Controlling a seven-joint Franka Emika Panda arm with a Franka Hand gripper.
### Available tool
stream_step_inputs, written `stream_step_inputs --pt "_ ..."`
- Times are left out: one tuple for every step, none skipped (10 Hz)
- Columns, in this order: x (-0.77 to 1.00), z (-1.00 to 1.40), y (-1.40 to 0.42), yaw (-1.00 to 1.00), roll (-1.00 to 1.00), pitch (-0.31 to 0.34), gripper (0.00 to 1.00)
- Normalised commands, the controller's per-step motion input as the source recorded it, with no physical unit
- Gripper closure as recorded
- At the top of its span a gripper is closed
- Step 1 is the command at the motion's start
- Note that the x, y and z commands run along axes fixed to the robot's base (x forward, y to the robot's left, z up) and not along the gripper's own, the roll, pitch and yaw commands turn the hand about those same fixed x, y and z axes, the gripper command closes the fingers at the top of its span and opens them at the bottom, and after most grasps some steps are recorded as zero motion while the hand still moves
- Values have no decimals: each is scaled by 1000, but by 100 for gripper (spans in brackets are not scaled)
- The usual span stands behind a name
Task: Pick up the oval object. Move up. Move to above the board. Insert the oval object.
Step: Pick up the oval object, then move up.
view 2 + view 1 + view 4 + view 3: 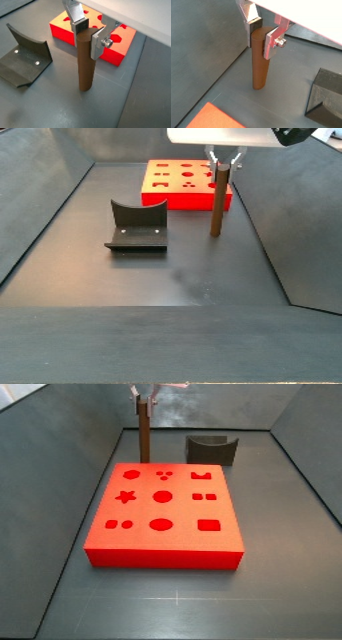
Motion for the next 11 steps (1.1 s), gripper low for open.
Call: stream_step_inputs --pt "0 0 0 0 0 0 100" --pt "0 0 0 0 0 0 100" --pt "0 0 0 0 0 0 100" --pt "0 0 0 0 0 0 100" --pt "0 0 0 0 0 0 100" --pt "0 0 0 0 0 0 100" --pt "0 833 0 0 0 0 100" --pt "-10 823 16 -13 2 10 100" --pt "-33 685 14 -16 -7 48 100" --pt "-19 534 9 -16 -16 56 100" --pt "2 311 3 -15 -28 67 100"
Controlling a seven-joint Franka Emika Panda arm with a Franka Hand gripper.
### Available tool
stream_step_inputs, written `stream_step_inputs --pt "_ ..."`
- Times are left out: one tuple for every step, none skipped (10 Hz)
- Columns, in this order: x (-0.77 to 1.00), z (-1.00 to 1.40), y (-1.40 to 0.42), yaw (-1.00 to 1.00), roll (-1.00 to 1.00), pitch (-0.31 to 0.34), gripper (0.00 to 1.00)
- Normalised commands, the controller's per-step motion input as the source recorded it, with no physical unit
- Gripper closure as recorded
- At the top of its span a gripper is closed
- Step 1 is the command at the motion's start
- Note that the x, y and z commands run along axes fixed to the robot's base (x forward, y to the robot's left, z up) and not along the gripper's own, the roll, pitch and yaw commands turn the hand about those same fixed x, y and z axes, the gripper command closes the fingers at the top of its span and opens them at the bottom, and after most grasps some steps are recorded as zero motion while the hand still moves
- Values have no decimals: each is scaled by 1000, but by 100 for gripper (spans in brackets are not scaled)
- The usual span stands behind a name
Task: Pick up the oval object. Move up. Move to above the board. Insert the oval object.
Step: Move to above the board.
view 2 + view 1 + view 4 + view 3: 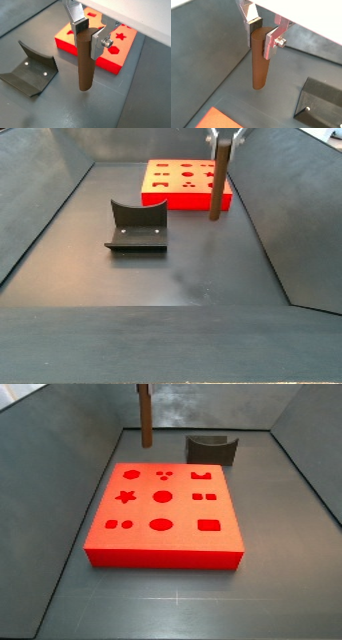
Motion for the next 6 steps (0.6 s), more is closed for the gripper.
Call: stream_step_inputs --pt "196 1000 -158 85 408 -68 100" --pt "204 1000 -170 86 397 -35 100" --pt "188 1000 -163 80 384 0 100" --pt "166 1000 -142 58 283 34 100" --pt "154 1000 -126 42 196 47 100" --pt "138 1000 -109 32 131 58 100"
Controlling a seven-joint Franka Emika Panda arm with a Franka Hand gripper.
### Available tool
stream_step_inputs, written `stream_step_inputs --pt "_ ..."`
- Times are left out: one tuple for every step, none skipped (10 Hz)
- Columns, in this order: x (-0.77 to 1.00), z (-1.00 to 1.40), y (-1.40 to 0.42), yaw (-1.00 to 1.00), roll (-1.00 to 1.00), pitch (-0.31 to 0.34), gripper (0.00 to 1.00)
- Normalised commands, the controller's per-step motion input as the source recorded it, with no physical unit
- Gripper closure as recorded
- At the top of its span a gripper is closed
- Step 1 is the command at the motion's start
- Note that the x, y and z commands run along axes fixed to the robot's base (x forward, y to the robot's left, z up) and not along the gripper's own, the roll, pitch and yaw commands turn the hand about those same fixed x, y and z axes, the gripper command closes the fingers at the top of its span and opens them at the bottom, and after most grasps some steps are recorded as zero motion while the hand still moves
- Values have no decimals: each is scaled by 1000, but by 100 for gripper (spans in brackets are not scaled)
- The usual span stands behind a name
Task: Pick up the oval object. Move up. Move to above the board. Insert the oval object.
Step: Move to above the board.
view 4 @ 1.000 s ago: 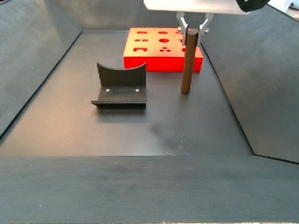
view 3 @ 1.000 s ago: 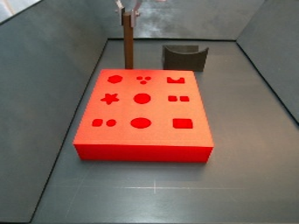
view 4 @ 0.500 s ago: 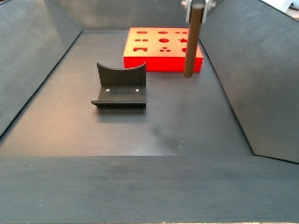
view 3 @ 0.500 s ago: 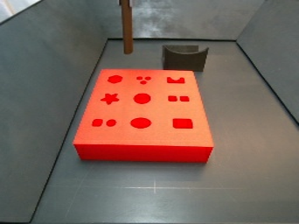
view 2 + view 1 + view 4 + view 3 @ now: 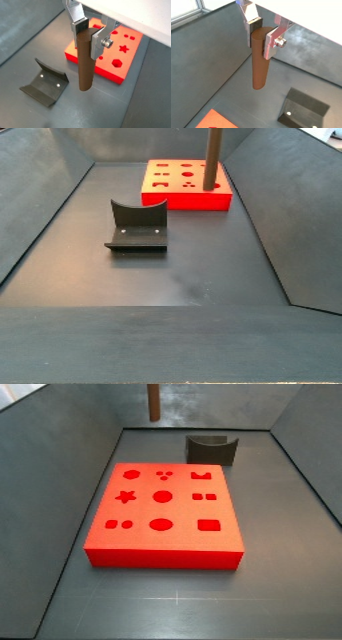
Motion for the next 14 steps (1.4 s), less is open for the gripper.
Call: stream_step_inputs --pt "117 910 -91 32 119 63 100" --pt "57 607 -55 35 94 78 100" --pt "40 488 -40 36 84 77 100" --pt "24 256 -26 35 65 75 100" --pt "162 114 -1000 890 -332 313 100" --pt "167 81 -1000 838 -316 301 100" --pt "191 90 -1000 542 -178 268 100" --pt "204 83 -1000 337 -126 219 100" --pt "207 87 -1000 206 -48 168 100" --pt "211 94 -1000 122 -11 128 100" --pt "226 93 -1000 51 -4 106 100" --pt "246 102 -1000 28 12 110 100" --pt "242 92 -851 23 16 120 100" --pt "196 64 -574 18 29 125 100"
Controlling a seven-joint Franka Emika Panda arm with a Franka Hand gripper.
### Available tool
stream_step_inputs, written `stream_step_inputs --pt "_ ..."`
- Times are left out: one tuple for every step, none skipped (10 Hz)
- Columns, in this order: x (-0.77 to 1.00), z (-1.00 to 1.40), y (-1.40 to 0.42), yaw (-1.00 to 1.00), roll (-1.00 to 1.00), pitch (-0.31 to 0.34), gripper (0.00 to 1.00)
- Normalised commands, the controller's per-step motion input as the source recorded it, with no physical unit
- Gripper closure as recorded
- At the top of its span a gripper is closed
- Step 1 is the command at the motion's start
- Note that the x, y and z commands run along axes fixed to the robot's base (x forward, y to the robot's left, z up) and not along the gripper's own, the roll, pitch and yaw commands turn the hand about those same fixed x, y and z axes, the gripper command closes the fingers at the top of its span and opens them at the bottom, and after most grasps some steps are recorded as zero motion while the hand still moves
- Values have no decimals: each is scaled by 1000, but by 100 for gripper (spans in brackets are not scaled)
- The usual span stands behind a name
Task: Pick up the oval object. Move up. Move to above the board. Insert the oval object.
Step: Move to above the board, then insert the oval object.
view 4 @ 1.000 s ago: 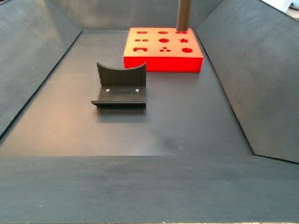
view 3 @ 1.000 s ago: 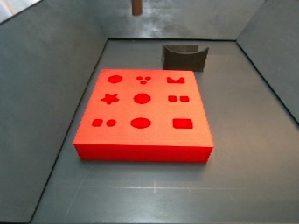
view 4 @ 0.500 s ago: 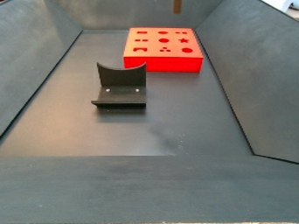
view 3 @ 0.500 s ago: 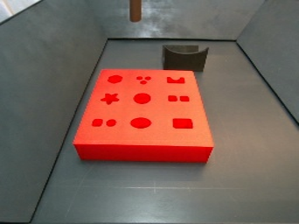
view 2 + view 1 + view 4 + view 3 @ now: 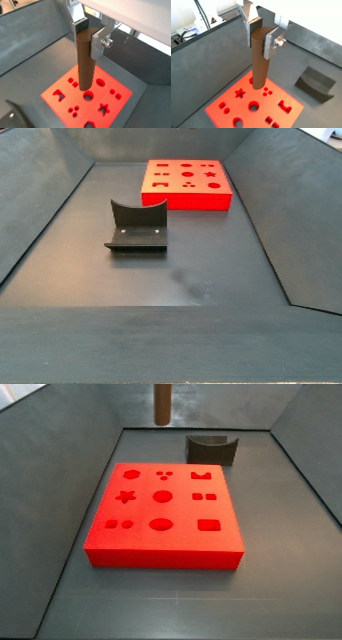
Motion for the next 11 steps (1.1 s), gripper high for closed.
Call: stream_step_inputs --pt "137 40 -300 13 45 112 100" --pt "98 32 -185 11 56 100 100" --pt "-51 0 0 0 0 0 100" --pt "0 0 0 0 16 3 100" --pt "94 23 -329 -320 106 266 100" --pt "-63 0 -123 -829 60 204 100" --pt "-83 -74 0 -969 63 111 100" --pt "374 26 0 -529 -53 147 100" --pt "114 0 0 0 0 0 100" --pt "54 -231 -91 -929 0 0 100" --pt "0 -309 0 -1000 0 0 100"
